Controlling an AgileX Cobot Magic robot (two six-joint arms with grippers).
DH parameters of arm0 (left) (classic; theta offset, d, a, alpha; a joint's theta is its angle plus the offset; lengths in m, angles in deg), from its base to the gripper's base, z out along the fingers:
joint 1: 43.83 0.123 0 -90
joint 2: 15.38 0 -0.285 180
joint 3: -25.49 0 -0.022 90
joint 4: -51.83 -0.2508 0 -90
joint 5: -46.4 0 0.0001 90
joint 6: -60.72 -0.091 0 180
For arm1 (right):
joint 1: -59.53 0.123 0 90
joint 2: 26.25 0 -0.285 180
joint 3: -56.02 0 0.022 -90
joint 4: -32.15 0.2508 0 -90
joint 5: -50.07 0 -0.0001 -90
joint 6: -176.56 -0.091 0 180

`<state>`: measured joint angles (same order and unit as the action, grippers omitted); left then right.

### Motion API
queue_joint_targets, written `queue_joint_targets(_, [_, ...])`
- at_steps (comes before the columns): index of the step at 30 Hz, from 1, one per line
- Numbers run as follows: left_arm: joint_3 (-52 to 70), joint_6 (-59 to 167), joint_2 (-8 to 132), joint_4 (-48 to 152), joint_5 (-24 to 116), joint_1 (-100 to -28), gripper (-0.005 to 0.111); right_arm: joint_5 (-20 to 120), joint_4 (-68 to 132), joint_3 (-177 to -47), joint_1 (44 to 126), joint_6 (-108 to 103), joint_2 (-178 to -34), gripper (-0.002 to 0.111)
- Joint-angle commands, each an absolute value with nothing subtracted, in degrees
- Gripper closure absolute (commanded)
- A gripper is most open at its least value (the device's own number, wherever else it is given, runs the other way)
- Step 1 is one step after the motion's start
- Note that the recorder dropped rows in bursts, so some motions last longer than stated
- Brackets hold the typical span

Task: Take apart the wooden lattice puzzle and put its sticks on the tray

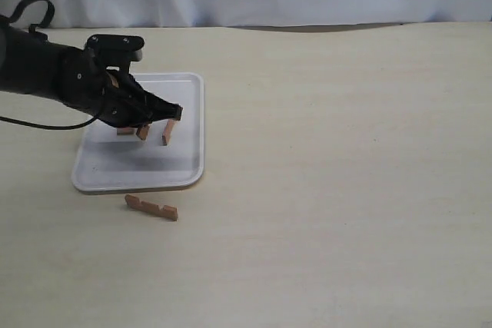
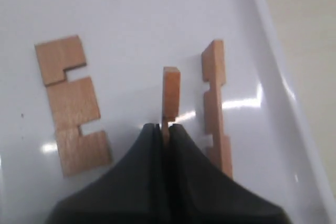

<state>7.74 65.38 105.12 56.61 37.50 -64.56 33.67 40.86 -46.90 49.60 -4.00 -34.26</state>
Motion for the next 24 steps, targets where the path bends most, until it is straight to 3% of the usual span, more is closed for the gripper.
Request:
queue_joint_targets(1, [9.54,65.81,105.22,56.99,39.42,-64.52,0.107,33.76,40.65,-46.77,49.72,-4.05,-34.04,0.104])
queue_joint_targets(7, [9.65,65.81,106.41,56.99,40.60,-64.52,0.097,33.76,40.65,-46.77,49.72,-4.05,-34.04,0.104])
queue_joint_targets(11, [9.65,65.81,106.91,56.99,40.50,-64.52,0.077,33.76,40.65,-46.77,49.72,-4.05,-34.04,0.104])
queue_joint_targets(12, [9.65,65.81,106.64,56.99,40.22,-64.52,0.065,33.76,40.65,-46.77,49.72,-4.05,-34.04,0.104])
queue_joint_targets(14, [9.65,65.81,105.29,56.99,38.58,-64.52,0.053,33.76,40.65,-46.77,49.72,-4.05,-34.04,0.104])
queue_joint_targets(16, [9.65,65.81,102.29,56.99,35.39,-64.52,0.048,33.76,40.65,-46.77,49.72,-4.05,-34.04,0.104])
queue_joint_targets(24, [9.65,63.73,83.59,57.08,14.64,-64.52,0.049,33.76,40.65,-46.77,49.72,-4.05,-34.04,0.104])
